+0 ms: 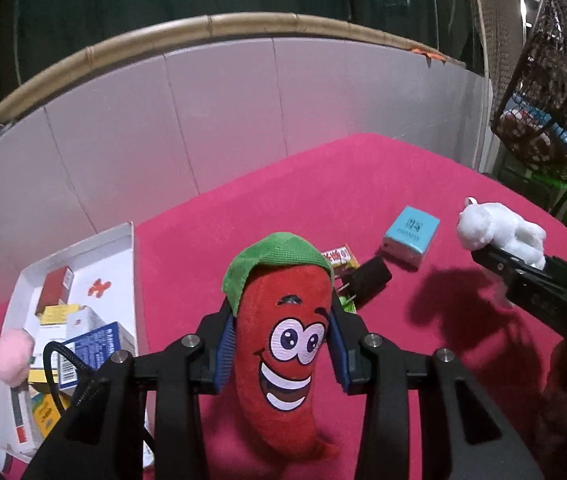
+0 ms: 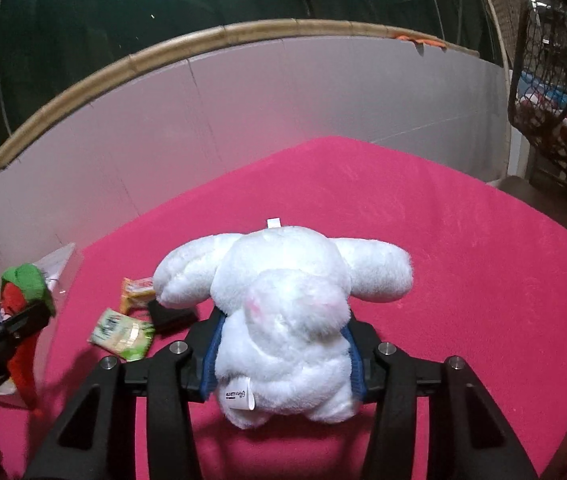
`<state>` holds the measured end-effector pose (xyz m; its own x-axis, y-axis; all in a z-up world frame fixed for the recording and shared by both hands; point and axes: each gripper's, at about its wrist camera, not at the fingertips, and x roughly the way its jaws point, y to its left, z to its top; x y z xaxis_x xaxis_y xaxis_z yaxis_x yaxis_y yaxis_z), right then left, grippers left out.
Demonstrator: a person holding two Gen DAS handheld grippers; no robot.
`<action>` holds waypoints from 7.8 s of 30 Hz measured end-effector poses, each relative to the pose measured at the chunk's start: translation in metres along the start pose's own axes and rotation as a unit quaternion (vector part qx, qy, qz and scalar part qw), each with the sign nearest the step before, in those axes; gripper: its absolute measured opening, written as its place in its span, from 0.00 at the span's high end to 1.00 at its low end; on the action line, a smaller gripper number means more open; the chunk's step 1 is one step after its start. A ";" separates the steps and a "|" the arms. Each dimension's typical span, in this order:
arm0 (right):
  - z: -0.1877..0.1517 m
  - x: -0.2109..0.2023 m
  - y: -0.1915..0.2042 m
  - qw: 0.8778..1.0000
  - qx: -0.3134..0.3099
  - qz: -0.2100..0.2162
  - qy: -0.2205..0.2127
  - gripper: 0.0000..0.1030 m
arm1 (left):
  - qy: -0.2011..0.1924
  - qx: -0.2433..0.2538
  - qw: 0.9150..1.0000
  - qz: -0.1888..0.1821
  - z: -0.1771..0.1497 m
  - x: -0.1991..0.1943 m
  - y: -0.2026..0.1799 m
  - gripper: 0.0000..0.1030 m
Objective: Organize objects
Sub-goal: 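Lift the chili plush and bunny plush and carry them toward the tray, then open both tools to drop the chili plush and bunny plush into the tray, then grasp the green cracker pack with left tool while right grasps the black plug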
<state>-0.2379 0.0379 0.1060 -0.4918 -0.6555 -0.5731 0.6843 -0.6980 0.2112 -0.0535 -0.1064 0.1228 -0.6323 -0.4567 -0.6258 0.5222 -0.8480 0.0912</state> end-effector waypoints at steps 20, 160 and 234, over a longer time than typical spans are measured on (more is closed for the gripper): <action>0.015 -0.064 0.048 0.997 -0.018 0.058 -0.049 0.48 | -0.049 -0.030 0.998 0.008 -0.010 -0.053 0.020 0.63; 0.028 -0.028 0.157 0.994 -0.091 0.029 -0.051 0.00 | -0.042 -0.152 0.980 0.123 -0.031 -0.043 0.200 0.00; -0.012 0.061 0.003 0.992 0.019 0.069 0.103 0.38 | 0.097 -0.048 0.993 -0.049 -0.028 0.108 -0.001 0.32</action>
<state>-0.2591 -0.0010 0.0624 -0.2716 -0.6757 -0.6853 0.7146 -0.6185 0.3267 -0.1061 -0.1474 0.0336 -0.5652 -0.3045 -0.7667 0.5210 -0.8524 -0.0456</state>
